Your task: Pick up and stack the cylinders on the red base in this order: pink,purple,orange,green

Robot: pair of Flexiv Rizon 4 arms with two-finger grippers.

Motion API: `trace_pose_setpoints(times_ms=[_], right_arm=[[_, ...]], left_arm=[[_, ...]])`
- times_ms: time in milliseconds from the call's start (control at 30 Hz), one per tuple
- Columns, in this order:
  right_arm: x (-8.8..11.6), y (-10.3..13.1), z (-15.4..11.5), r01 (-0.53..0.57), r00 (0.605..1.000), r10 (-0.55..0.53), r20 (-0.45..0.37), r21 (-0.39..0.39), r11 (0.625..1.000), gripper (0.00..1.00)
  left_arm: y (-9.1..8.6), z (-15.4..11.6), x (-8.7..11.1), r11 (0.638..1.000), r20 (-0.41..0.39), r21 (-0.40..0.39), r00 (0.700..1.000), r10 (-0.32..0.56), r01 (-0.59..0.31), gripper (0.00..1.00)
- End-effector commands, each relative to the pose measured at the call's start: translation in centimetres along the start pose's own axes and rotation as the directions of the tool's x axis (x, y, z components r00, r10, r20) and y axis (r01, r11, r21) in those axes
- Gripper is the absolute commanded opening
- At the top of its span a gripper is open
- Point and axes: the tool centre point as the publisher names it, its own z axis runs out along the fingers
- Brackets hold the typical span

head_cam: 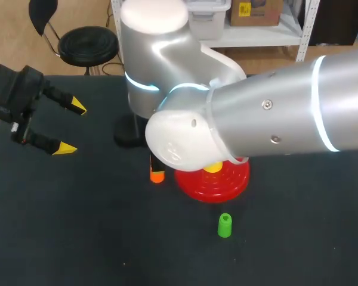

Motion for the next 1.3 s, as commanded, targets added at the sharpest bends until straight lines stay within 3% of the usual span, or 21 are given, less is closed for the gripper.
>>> trace_pose_setpoints(times_ms=[33,433,500,800,1000,1300], right_arm=[[0.6,0.2,-1.9,0.004,1.0,-0.003,-0.026,0.026,1.0,0.0],[1.9,-1.7,-11.1,-0.008,0.998,0.015,-0.062,0.121,0.993,0.0],[2.1,-2.0,-12.7,-0.025,0.999,0.027,-0.018,0.095,0.995,0.0],[2.7,-3.0,-19.5,-0.05,0.999,0.05,0.008,0.043,0.998,0.0],[3.2,-2.9,-21.8,-0.08,0.996,0.081,-0.039,0.023,0.997,0.0],[7.7,-3.2,-22.4,-0.225,0.974,0.227,-0.024,0.064,0.972,0.0]], left_arm=[[-0.1,0.0,0.1,1.0,0.004,-0.003,1.0,0.004,-0.004,1.0],[-0.1,0.0,0.1,1.0,0.004,-0.003,1.0,0.004,-0.004,1.0],[-0.1,0.0,0.1,1.0,0.004,-0.003,1.0,0.004,-0.004,1.0],[-0.1,0.0,0.1,1.0,0.004,-0.003,1.0,0.004,-0.004,1.0],[-0.1,0.0,0.1,1.0,0.004,-0.003,1.0,0.004,-0.004,1.0],[-0.1,0.0,0.1,1.0,0.004,-0.003,1.0,0.004,-0.004,1.0]])
